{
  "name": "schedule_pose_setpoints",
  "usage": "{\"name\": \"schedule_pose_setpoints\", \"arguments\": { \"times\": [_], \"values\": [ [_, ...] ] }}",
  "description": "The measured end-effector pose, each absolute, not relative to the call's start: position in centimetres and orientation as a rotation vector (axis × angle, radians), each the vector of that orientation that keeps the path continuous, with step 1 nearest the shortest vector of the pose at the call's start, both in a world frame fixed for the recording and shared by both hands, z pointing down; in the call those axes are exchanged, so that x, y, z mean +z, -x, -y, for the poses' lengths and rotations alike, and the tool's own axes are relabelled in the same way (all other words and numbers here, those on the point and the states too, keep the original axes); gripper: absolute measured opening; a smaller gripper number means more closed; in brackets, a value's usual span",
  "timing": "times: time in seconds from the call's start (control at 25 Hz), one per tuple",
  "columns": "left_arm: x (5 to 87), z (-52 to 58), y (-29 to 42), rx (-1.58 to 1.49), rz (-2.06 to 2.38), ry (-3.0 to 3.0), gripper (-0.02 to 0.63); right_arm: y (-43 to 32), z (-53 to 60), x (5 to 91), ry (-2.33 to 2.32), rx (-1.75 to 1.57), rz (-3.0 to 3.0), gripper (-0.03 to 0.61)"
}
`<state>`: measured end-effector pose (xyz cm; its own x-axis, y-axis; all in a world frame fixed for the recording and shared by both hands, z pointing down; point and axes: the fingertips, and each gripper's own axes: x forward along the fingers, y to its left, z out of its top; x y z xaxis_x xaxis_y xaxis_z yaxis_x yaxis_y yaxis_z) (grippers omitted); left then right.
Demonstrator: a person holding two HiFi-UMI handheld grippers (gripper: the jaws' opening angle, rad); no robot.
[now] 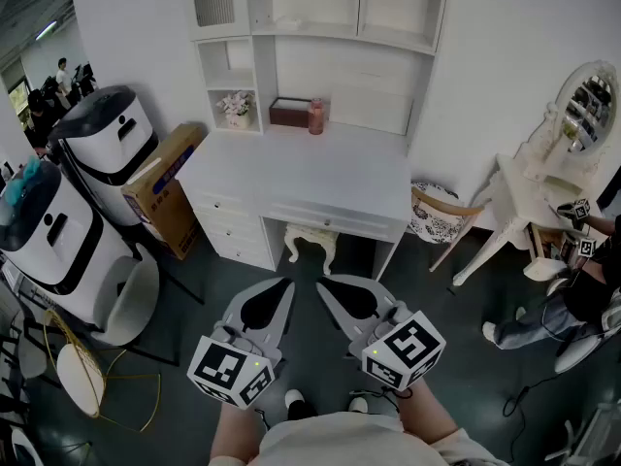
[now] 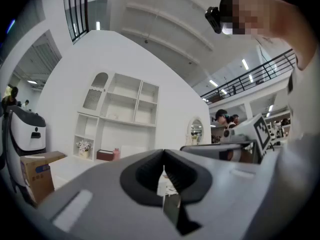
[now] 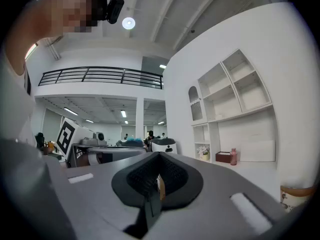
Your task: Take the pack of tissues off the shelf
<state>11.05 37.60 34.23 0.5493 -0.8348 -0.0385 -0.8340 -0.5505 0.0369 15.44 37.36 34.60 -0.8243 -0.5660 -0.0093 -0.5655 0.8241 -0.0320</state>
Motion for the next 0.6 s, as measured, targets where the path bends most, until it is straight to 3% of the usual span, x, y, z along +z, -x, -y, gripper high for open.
{"name": "schedule_pose_setpoints", "arguments": {
  "times": [0.6],
  "values": [
    [34.4, -35.1, -7.9, -0.084, 1.430, -2.797, 0.000, -12.2, -35.1, 34.8, 0.987, -0.037, -2.968, 0.000]
  ]
}}
